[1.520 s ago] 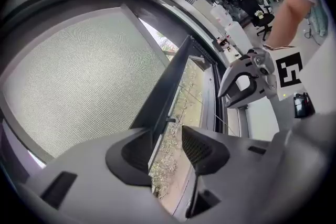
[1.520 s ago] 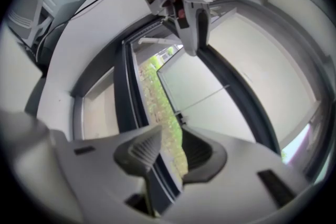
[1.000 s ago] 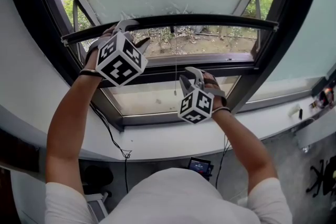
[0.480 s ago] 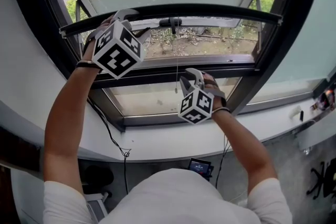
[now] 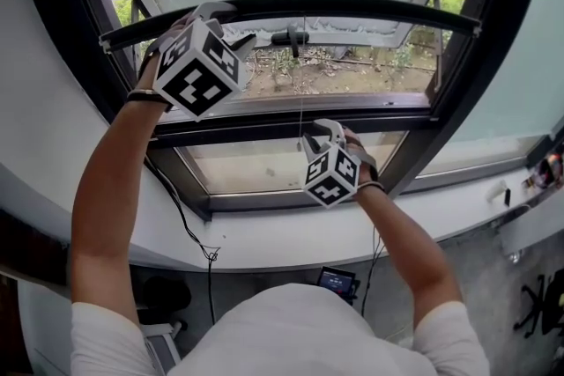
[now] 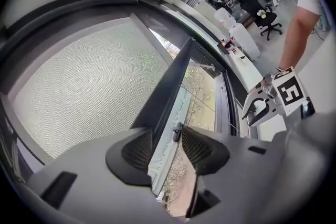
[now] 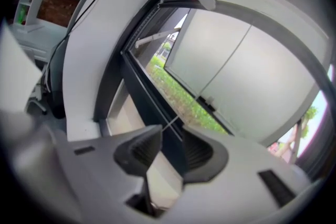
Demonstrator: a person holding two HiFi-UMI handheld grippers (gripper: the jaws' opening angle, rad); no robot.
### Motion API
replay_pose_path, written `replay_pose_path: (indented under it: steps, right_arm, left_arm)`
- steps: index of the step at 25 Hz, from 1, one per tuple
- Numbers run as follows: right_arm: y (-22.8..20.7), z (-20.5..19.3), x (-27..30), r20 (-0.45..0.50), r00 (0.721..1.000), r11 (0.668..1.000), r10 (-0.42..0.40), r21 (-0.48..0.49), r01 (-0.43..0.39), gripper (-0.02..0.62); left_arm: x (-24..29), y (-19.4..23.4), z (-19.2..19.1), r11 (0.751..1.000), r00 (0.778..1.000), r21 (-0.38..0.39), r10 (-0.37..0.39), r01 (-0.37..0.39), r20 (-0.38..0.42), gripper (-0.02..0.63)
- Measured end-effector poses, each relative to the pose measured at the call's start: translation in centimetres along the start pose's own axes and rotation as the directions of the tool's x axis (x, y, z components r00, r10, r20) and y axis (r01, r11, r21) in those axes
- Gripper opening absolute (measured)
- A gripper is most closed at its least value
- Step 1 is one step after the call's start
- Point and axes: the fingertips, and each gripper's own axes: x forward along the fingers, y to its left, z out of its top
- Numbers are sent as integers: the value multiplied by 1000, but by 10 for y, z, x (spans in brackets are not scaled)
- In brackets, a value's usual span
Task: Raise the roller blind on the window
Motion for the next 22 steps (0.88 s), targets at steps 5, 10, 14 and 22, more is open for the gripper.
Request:
replay_pose_path:
  steps: [5,10,14,22]
  right_arm:
    - [1,-3,3,-9,1000,1000,7,8,-7,117]
    - [3,-6,3,-13,1000,1000,9,11,-9,117]
    - [1,-8,4,-17,1000,1000,8,10,-8,117]
    - [-1,1,0,-5,1000,1000,3,2,-3,117]
  left_arm:
    - [-2,7,5,1000,1000,21,1,-1,-2,189]
    - [-6,14,11,999,1000,29,14,-14,5,189]
    - [-8,25,17,999,999,39,37,-37,18,189]
    - [-17,52,34,999,997,-16,53,-52,59,175]
